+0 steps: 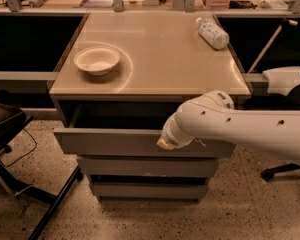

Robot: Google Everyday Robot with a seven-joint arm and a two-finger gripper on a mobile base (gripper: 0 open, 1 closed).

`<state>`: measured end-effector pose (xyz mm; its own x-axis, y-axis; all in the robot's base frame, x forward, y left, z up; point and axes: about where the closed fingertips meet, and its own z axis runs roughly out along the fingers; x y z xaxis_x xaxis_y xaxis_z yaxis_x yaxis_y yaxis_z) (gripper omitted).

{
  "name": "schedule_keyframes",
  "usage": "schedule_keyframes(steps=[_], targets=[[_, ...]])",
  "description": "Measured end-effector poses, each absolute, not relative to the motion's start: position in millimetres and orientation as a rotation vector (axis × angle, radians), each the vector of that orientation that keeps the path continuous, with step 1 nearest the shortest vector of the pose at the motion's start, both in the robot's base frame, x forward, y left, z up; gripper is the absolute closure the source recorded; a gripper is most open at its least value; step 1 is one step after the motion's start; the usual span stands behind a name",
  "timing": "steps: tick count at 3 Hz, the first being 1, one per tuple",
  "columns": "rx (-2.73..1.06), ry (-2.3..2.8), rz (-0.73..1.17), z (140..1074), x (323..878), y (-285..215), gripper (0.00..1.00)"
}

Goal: Open top drawer

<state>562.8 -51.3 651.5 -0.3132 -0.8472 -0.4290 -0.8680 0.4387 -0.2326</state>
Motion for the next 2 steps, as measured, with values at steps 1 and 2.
schedule_keyframes(steps=[1, 2], targets=[[-1.432, 2.223, 0.056, 648.2, 545.8, -52.3, 1.00], [-1.432, 2.222, 0.055, 650.8, 544.4, -52.6, 1.00]])
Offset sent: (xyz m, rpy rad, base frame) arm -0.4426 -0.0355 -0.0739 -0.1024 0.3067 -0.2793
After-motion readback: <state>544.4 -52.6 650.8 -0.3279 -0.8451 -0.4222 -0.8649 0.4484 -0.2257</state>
